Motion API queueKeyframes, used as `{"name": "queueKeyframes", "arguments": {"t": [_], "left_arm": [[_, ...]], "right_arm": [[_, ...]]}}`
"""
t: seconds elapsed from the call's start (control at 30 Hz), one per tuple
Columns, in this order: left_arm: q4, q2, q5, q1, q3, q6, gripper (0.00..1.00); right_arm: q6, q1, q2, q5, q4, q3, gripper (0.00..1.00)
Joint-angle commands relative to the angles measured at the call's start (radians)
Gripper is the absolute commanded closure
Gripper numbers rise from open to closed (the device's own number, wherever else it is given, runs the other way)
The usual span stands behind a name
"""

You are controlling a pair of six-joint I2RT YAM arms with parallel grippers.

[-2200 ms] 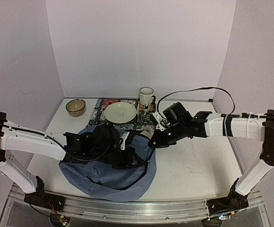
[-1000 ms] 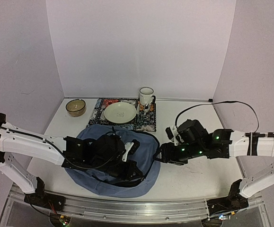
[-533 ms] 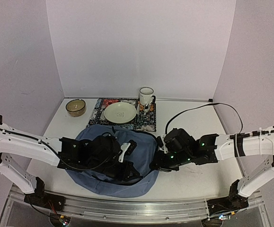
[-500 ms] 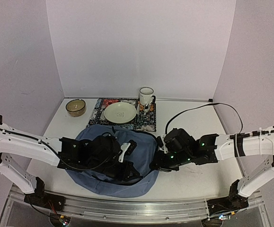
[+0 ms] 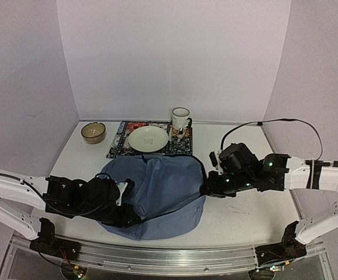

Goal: Pack the student bag
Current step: Zip the largest pocket of the bag in the student bag, then turn over the student bag at the center of the board.

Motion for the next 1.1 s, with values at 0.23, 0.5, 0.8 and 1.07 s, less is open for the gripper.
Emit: {"name": "queueKeyframes", "arguments": {"t": [0.23, 0.5, 0.8, 1.07], "left_arm": [[-0.253, -0.003, -0.142, -0.003, -0.029, -0.113, 1.00], [-0.253, -0.066, -0.224, -0.003, 0.079, -0.064, 0.65], [-0.254, -0.213, -0.388, 0.004, 0.175, 0.022, 0.31], [-0.170, -0.086, -0.268, 0.212, 0.208, 0.154, 0.17]], "right_arm": [[-0.081, -0.041, -0.043, 0.048, -0.029, 0.023, 1.00], [-0.173, -0.041, -0.110, 0.009, -0.032, 0.111, 1.00], [-0.288, -0.053, -0.180, 0.105, -0.217, 0.359, 1.00], [-0.421, -0.080, -0.171, 0.317, -0.436, 0.674, 1.00]]}}
